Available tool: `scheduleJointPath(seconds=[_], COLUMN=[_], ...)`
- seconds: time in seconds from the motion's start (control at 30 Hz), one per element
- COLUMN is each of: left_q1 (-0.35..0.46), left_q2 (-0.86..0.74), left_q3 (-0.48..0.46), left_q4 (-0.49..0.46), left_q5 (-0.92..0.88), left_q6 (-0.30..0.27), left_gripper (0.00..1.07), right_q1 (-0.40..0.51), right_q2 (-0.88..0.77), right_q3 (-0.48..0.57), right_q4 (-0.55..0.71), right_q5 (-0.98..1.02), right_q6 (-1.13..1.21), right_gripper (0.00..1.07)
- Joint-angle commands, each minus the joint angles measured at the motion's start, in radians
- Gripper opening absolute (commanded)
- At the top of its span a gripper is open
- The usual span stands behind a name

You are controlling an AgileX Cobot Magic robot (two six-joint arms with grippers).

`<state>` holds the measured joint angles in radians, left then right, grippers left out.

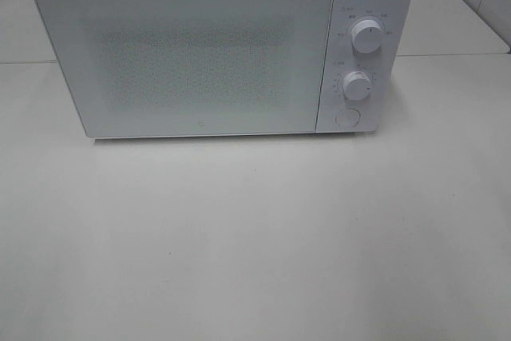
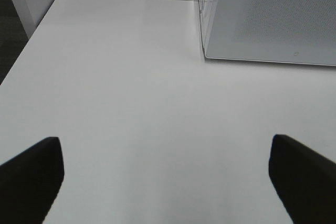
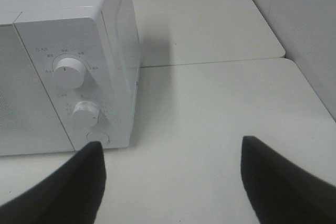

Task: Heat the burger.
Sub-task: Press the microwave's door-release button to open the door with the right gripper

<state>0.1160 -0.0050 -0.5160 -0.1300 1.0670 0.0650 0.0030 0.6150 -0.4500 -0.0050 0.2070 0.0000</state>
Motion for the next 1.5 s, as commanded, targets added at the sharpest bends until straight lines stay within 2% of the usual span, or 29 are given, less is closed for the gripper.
scheduleJointPath(seconds=[0.03,0.23,0.3,0.43,0.5,0.7,0.77,0.87,0.97,1.0,1.07,1.1,1.17,1.27,1.3,1.33,1.37,1.4,1.43,1.47,1.5], left_q1=[-0.003,-0.003,-0.003,-0.003,-0.003,-0.003,-0.003,-0.003,-0.003,-0.003,-0.003,-0.003,-0.003,-0.003,-0.003,-0.003,-0.003,-0.003,-0.003,-0.003,-0.003], left_q2=[-0.011,-0.011,-0.011,-0.011,-0.011,-0.011,-0.011,-0.011,-0.011,-0.011,-0.011,-0.011,-0.011,-0.011,-0.011,-0.011,-0.011,-0.011,-0.011,-0.011,-0.011], left_q3=[0.001,0.001,0.001,0.001,0.001,0.001,0.001,0.001,0.001,0.001,0.001,0.001,0.001,0.001,0.001,0.001,0.001,0.001,0.001,0.001,0.001], left_q4=[0.001,0.001,0.001,0.001,0.001,0.001,0.001,0.001,0.001,0.001,0.001,0.001,0.001,0.001,0.001,0.001,0.001,0.001,0.001,0.001,0.001], left_q5=[0.001,0.001,0.001,0.001,0.001,0.001,0.001,0.001,0.001,0.001,0.001,0.001,0.001,0.001,0.001,0.001,0.001,0.001,0.001,0.001,0.001], left_q6=[-0.007,-0.007,-0.007,-0.007,-0.007,-0.007,-0.007,-0.007,-0.007,-0.007,-0.007,-0.007,-0.007,-0.007,-0.007,-0.007,-0.007,-0.007,-0.007,-0.007,-0.007], left_gripper=[0.98,0.98,0.98,0.98,0.98,0.98,0.98,0.98,0.98,0.98,0.98,0.98,0.98,0.98,0.98,0.98,0.98,0.98,0.98,0.98,0.98], right_q1=[-0.006,-0.006,-0.006,-0.005,-0.005,-0.003,-0.003,-0.003,-0.003,-0.003,-0.003,-0.003,-0.003,-0.003,-0.003,-0.003,-0.003,-0.003,-0.003,-0.003,-0.003], right_q2=[0.039,0.155,0.228,0.288,0.346,0.411,0.459,0.471,0.511,0.511,0.522,0.522,0.533,0.535,0.535,0.535,0.535,0.535,0.535,0.535,0.535], right_q3=[0.012,0.064,0.088,0.105,0.127,0.15,0.151,0.151,0.151,0.151,0.151,0.151,0.151,0.151,0.151,0.151,0.151,0.151,0.151,0.151,0.151], right_q4=[-0.006,-0.007,-0.01,-0.01,-0.039,-0.098,-0.114,-0.114,-0.104,-0.104,-0.104,-0.104,-0.106,-0.108,-0.108,-0.108,-0.108,-0.108,-0.108,-0.108,-0.108], right_q5=[-0.098,-0.3,-0.401,-0.461,-0.521,-0.593,-0.626,-0.637,-0.672,-0.672,-0.671,-0.671,-0.667,-0.665,-0.661,-0.661,-0.661,-0.661,-0.661,-0.659,-0.659], right_q6=[0.0,0.034,0.059,0.082,0.119,0.251,0.467,0.523,0.814,0.814,1.003,1.003,1.223,1.28,1.348,1.382,1.382,1.386,1.386,1.384,1.384], right_gripper=[0.63,0.51,0.41,0.36,0.28,0.26,0.25,0.25,0.25,0.25,0.25,0.25,0.25,0.25,0.22,0.13,0.13,0.08,0.08,0.0,0.0])
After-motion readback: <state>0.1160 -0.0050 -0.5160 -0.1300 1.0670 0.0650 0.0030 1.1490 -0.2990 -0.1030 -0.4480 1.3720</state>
